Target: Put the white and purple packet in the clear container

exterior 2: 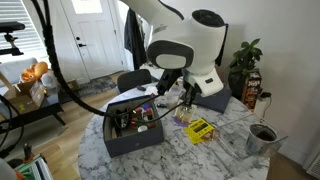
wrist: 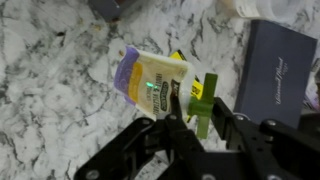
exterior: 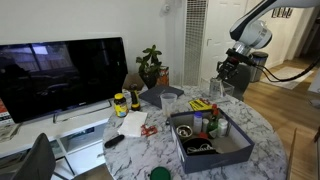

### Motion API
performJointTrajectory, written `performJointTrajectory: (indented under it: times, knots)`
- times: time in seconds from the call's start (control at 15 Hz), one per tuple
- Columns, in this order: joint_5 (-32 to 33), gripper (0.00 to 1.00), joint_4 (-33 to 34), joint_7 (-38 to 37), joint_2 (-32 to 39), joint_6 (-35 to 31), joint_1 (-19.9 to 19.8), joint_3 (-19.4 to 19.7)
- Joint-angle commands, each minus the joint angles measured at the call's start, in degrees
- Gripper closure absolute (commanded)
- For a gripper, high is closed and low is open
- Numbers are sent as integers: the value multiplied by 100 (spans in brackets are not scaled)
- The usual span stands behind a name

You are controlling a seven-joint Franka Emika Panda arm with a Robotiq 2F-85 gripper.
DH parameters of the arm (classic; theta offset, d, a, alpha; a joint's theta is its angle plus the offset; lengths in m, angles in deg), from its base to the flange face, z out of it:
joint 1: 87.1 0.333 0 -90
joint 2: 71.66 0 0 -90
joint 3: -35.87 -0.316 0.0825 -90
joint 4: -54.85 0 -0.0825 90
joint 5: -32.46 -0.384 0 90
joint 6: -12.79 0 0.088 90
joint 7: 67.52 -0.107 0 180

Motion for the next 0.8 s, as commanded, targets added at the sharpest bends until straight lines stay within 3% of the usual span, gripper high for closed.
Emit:
performJointTrajectory:
  times: [0.0,0.07,0.13,0.27,0.33,0.4,0.73]
  knots:
    - [-666,89,520,-252,50,-103,-98,147]
    - [-348,89,310,-115,-14,-14,-2,146]
    - [-369,64,407,-125,-15,-9,-16,175]
    - [-363,64,402,-125,1,-9,-4,173]
    - [-483,89,362,-247,103,-124,41,130]
    - [-1025,89,412,-145,229,-695,47,57]
    - [-2829,89,1103,720,851,-2019,-137,-163]
